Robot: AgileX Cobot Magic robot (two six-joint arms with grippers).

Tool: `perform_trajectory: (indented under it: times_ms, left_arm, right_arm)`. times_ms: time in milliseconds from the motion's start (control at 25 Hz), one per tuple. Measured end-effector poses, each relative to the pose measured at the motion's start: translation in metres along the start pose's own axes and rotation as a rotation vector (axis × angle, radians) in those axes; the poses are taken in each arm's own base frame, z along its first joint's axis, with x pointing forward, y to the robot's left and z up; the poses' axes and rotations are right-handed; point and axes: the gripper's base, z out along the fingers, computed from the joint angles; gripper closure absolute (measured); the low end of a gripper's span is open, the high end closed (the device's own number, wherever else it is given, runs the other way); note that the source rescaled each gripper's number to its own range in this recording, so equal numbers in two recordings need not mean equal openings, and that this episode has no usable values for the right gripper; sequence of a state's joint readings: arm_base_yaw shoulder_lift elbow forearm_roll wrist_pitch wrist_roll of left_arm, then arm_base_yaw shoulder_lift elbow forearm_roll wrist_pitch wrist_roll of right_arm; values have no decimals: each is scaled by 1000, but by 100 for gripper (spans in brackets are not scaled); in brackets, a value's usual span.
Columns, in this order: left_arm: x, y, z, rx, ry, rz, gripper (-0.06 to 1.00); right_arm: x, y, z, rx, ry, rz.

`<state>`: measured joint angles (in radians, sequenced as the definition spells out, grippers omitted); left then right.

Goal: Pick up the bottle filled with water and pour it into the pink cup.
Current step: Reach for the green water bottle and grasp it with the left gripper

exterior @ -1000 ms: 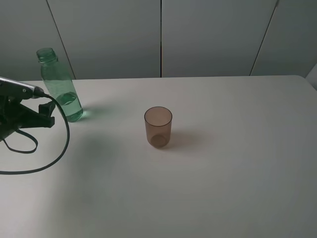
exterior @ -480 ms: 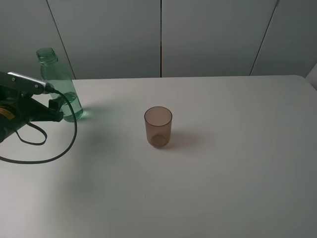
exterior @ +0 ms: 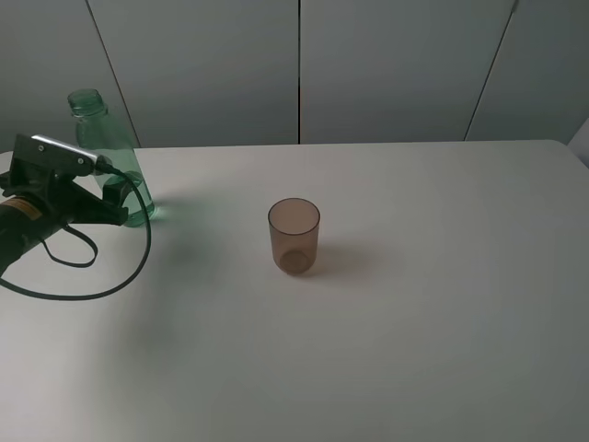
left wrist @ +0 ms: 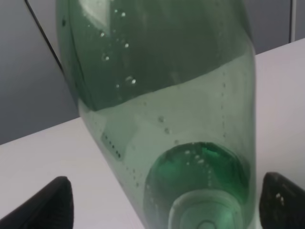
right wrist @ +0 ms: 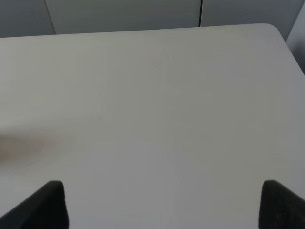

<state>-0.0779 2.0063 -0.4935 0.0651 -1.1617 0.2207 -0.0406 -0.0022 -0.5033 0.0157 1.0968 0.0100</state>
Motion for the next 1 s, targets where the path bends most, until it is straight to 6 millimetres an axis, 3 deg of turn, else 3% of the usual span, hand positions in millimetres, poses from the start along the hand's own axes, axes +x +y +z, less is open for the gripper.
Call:
perform_trajectory:
  times_ms: [520, 1000]
  left_arm:
    - [-1, -2, 20, 25, -29, 16, -6]
    - [13, -6, 40, 47, -16, 0, -6]
  right_arm:
    - [0, 0, 0, 0, 0, 0]
    - [0, 0, 0, 0, 0, 0]
